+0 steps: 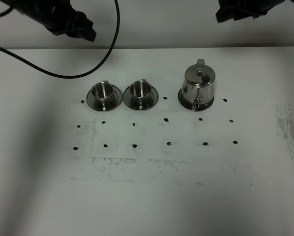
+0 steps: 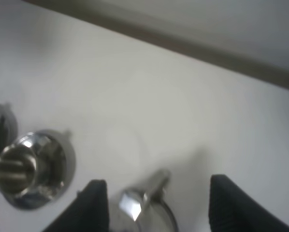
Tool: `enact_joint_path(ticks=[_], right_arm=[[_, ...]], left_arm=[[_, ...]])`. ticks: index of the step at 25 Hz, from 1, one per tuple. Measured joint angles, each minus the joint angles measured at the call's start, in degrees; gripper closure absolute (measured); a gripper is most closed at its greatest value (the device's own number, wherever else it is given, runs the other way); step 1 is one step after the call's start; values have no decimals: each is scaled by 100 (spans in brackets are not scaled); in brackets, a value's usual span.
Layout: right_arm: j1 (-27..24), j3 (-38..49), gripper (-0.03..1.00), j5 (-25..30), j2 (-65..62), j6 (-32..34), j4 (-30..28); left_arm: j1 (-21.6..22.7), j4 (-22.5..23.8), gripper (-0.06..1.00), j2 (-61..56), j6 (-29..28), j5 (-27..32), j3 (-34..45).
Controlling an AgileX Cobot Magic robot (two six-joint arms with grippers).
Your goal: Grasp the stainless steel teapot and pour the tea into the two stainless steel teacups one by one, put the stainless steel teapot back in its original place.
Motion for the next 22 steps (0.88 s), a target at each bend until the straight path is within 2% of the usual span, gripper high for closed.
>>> enact_joint_path(ticks=[4, 8, 14, 17, 19, 22], right_arm=[[0, 803, 48, 67, -1155, 68, -413], [0, 1971, 48, -159, -2009, -20, -394], [6, 3770, 48, -1368, -3213, -422, -172], [33, 4372, 48, -2086, -3678, -666, -85], [102, 4534, 48, -2280, -3769, -712, -97], [333, 4580, 48, -2379, -3673, -621, -236]], left_arm=[[-18, -64, 64, -1169, 129, -169, 825], [-13, -69, 66, -2435, 311, -953, 2463], [24, -27, 66, -4603, 484, -2547, 5338], [24, -22, 66, -5858, 432, -3047, 6497], [24, 141, 66, -6646, 271, -3098, 7103], [24, 862, 66, -7675, -424, -2880, 7677]])
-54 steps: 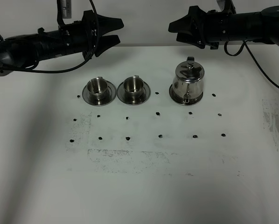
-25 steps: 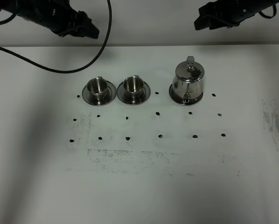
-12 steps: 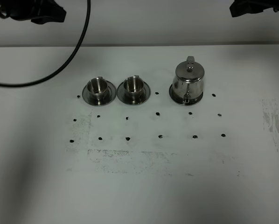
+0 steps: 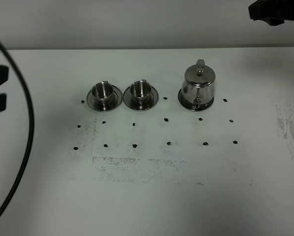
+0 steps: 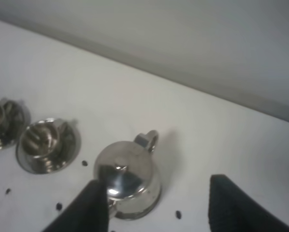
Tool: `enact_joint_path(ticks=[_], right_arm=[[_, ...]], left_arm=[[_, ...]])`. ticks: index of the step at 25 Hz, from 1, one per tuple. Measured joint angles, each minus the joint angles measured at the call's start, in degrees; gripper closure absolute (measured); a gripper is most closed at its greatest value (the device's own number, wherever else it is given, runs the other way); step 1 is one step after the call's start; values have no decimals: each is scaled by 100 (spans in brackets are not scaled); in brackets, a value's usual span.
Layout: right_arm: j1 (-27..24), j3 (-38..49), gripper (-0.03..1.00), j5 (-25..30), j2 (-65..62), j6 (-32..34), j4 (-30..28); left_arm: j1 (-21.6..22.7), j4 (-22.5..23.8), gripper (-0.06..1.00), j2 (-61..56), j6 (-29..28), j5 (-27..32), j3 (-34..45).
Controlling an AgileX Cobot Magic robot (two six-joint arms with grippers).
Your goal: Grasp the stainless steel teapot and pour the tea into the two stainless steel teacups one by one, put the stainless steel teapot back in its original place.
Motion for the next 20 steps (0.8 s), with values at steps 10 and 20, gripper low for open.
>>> enact_joint_path(ticks=[10, 20], right_arm=[[779, -225, 48, -372, 746, 1252, -1490], [894, -857, 48, -223, 1233, 1368, -1637]], left_arm=[[0, 3166, 66, -2429, -2749, 2809, 238], [0, 2513, 66, -4292, -2797, 3438, 842]])
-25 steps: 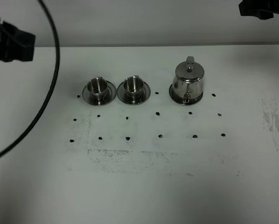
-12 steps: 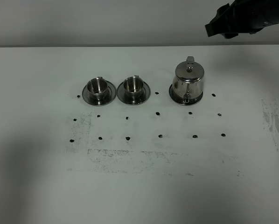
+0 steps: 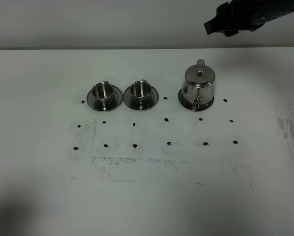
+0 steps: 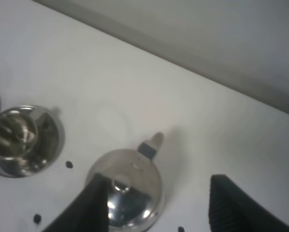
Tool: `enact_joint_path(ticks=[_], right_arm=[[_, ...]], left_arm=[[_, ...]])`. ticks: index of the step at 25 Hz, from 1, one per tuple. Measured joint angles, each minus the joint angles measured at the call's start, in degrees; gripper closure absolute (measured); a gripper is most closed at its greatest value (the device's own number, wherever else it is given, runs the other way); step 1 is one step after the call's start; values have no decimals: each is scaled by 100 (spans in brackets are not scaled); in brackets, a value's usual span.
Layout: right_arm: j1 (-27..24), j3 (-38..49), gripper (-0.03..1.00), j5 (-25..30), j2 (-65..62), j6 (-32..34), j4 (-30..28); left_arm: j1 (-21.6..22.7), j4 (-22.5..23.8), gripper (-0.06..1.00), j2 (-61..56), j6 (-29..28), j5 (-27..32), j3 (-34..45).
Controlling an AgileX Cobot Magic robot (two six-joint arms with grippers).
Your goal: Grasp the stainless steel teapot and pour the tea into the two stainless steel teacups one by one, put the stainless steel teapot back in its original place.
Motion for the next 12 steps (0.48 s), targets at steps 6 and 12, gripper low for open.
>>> enact_joint_path(ticks=[6, 12], right_arm=[[288, -6, 48, -174, 23, 77, -206], [339, -11, 48, -273, 23, 148, -300]], left_arm=[[0, -578, 66, -145, 0, -543, 1050], [0, -577, 66, -148, 93, -376, 1378]])
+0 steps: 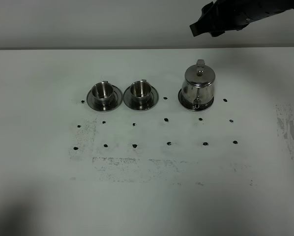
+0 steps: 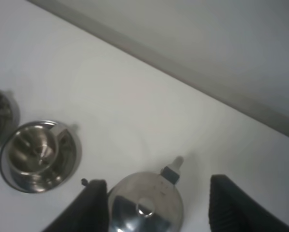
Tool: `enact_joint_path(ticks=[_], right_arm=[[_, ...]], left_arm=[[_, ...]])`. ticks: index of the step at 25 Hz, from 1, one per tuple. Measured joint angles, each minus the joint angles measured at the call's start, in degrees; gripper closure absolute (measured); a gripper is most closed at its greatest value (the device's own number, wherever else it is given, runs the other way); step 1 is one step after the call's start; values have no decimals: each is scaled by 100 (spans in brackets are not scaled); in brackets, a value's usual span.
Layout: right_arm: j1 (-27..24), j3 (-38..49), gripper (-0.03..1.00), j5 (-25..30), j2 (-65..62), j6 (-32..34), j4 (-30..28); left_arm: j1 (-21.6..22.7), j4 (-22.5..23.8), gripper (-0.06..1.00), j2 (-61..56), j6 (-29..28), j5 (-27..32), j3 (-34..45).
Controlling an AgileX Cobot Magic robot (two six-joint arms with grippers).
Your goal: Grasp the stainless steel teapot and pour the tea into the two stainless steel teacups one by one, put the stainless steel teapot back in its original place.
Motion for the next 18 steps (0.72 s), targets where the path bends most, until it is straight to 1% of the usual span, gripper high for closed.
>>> enact_joint_path(ticks=[6, 10, 12, 15, 18], right_arm=[[0, -6, 48, -12, 0, 6, 57], [0, -6, 48, 29, 0, 28, 86], [0, -6, 48, 29, 0, 39, 99], [0, -6, 48, 29, 5, 39, 117], [0, -6, 48, 142, 12, 46, 170]], left_arm=[[26, 6, 66, -144, 16, -1, 0], [269, 23, 66, -670, 22, 9, 4], [408, 54, 66, -758, 22, 36, -1], [448, 79, 66, -758, 22, 37, -1], [448, 85, 66, -758, 22, 37, -1]])
